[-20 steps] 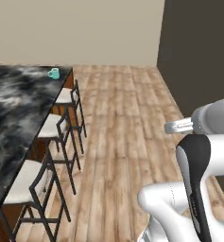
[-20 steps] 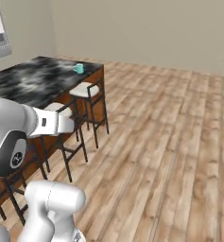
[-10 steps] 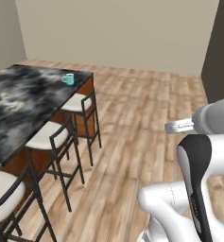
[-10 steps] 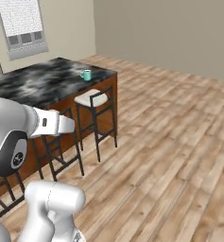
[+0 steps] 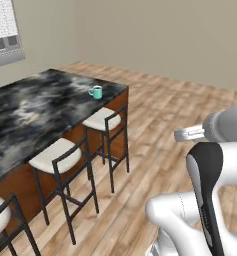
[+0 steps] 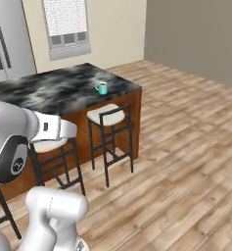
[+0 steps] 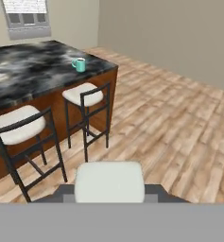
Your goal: Pick up the marshmallow and place it in the cup of hot chocolate on the dining counter.
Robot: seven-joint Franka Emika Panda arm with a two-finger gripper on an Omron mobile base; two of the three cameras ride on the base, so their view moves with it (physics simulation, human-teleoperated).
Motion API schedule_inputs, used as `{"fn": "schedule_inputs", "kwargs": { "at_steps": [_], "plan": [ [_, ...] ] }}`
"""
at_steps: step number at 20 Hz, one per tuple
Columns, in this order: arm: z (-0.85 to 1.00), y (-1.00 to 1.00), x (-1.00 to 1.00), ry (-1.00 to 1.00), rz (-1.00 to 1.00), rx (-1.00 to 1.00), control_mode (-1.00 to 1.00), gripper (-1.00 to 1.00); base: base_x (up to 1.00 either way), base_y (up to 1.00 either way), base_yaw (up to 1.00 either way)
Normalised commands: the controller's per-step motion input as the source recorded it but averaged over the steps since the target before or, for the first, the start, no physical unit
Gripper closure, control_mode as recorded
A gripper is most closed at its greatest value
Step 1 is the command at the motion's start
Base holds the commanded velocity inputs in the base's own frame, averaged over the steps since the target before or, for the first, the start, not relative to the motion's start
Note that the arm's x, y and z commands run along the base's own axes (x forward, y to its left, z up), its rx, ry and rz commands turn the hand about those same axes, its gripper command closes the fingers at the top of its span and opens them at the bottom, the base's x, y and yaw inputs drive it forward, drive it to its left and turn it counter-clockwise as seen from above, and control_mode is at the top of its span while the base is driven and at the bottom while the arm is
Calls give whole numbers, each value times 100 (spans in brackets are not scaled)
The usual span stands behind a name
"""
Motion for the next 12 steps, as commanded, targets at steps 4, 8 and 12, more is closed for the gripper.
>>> {"fn": "schedule_inputs", "kwargs": {
  "at_steps": [4, 8, 12],
  "plan": [
    [0, 0, 0, 0, 0, 0, 100, 100, 100, -90, 47],
    [0, 0, 0, 0, 0, 0, 100, 100, 95, -95, 45],
    [0, 0, 0, 0, 0, 0, 100, 100, 92, -97, 43]
  ]
}}
